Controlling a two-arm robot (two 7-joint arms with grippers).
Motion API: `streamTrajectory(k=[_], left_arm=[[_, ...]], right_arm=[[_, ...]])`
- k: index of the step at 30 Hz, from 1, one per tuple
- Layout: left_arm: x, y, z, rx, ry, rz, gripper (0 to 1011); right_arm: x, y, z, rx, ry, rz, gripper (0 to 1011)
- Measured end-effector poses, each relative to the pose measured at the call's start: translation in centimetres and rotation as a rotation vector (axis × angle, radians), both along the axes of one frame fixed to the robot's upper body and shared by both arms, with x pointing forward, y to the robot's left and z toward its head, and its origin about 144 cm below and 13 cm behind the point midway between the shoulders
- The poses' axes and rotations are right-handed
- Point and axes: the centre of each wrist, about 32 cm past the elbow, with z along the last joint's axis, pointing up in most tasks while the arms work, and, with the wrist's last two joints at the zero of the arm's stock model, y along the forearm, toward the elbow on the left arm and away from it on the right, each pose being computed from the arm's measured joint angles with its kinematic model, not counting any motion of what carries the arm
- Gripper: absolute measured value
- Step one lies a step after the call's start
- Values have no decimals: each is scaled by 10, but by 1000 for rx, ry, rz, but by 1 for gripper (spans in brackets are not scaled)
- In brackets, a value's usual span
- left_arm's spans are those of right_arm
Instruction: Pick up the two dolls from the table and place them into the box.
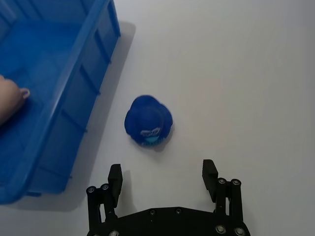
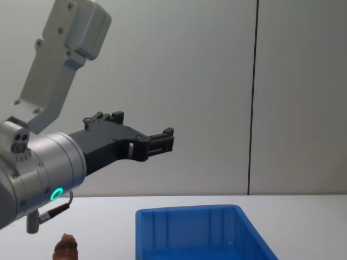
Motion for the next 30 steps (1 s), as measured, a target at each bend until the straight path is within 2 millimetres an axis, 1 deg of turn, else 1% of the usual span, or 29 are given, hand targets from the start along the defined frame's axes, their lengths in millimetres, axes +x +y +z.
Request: streamTrajectory(k=[12,22,30], left_arm=[[0,0,0,0,0,0,1003],[0,0,0,0,0,0,1003],[0,0,0,0,0,0,1003]], right_arm=[[6,9,-17,-46,-12,44,1004],[7,13,-23,-54,-42,39,1005],[6,13,-25,-36,-70,28,1005]])
